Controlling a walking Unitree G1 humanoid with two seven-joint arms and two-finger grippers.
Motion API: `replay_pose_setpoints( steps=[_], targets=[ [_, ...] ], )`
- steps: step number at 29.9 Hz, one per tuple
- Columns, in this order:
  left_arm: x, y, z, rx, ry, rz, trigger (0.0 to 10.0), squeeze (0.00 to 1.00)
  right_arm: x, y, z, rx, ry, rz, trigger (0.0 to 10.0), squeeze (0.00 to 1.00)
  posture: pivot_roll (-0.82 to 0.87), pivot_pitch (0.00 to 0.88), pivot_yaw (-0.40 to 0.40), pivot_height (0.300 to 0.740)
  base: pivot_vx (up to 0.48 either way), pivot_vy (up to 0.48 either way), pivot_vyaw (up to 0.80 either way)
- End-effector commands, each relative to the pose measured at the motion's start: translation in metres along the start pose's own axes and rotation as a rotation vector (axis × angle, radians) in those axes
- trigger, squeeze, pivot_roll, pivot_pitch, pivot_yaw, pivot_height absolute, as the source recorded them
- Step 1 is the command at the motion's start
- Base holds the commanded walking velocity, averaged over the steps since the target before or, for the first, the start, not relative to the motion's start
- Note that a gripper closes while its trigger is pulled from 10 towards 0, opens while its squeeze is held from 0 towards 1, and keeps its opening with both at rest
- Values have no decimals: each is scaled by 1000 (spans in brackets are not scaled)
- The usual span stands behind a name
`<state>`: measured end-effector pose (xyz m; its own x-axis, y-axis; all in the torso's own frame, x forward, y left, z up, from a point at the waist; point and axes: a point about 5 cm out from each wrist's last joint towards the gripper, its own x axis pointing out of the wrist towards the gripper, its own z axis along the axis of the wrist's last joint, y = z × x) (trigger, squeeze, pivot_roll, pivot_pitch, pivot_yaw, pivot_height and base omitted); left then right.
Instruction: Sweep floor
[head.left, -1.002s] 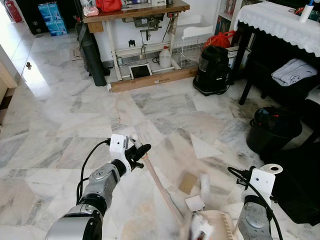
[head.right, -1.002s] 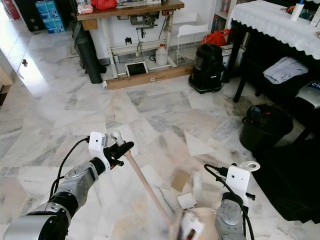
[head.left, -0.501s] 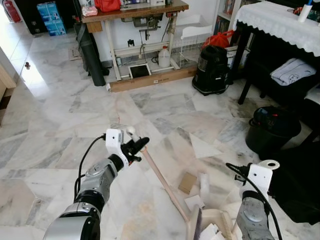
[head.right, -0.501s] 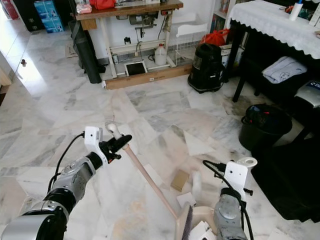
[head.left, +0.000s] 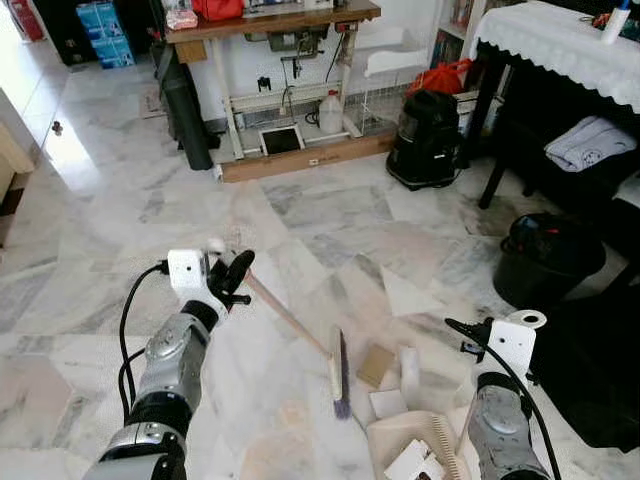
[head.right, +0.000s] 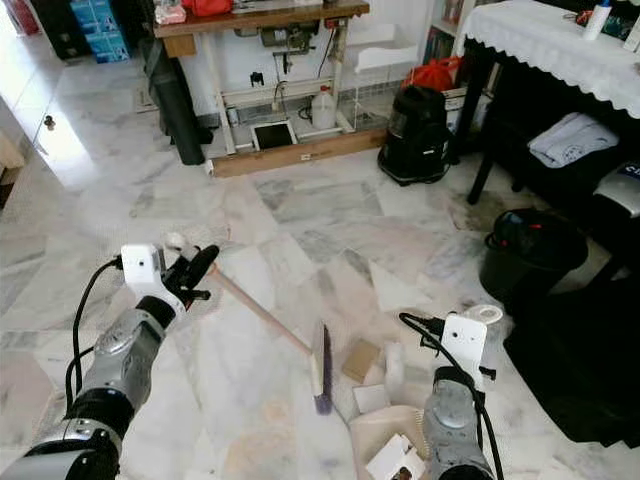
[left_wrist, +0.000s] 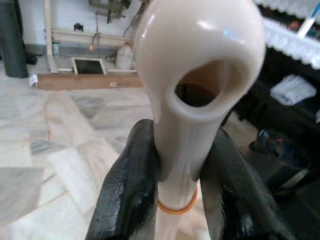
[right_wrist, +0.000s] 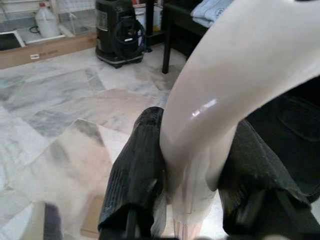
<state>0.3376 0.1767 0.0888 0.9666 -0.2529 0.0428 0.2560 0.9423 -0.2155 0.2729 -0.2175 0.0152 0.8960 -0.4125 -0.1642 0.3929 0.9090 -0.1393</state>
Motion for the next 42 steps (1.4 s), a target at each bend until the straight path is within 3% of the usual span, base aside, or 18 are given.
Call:
replay_pose_setpoints(
  steps=[1, 3, 8, 12, 23, 29, 32, 36, 42],
  targets=[
    [0, 0, 5, 43, -23, 4, 10000, 0, 2, 6, 4, 97, 0, -3, 10000, 0, -101, 0, 47, 740, 0, 0, 0],
    [0, -2, 4, 105, -10, 6, 10000, 0, 4, 3, 7, 137, -3, -16, 10000, 0, -103, 0, 48, 740, 0, 0, 0],
    [-1, -11, -3, 164, 7, -8, 10000, 0, 5, 3, 11, 181, -29, 7, 10000, 0, -106, 0, 47, 740, 0, 0, 0],
    [-3, -10, -6, 193, 12, 23, 10000, 0, 6, 2, 15, 247, -36, 6, 10000, 0, -106, 0, 44, 740, 0, 0, 0],
    [-7, -6, -8, 213, 11, 54, 10000, 0, 10, 10, 25, 285, -69, 61, 10000, 0, -96, 0, 38, 740, 0, 0, 0],
    [-5, -9, -7, 105, 11, 27, 10000, 0, 11, 13, 27, 303, -66, 73, 10000, 0, -88, 0, 38, 740, 0, 0, 0],
    [-4, -12, -5, 106, 1, -8, 10000, 0, 11, 14, 26, 321, -59, 84, 10000, 0, -90, 0, 40, 740, 0, 0, 0],
    [-2, -13, -3, 47, -11, 0, 10000, 0, 9, 15, 23, 333, -46, 96, 10000, 0, -92, 0, 41, 740, 0, 0, 0],
    [-1, -14, -2, 38, -10, 4, 10000, 0, 8, 17, 20, 414, -18, 97, 10000, 0, -93, 0, 44, 740, 0, 0, 0]
  ],
)
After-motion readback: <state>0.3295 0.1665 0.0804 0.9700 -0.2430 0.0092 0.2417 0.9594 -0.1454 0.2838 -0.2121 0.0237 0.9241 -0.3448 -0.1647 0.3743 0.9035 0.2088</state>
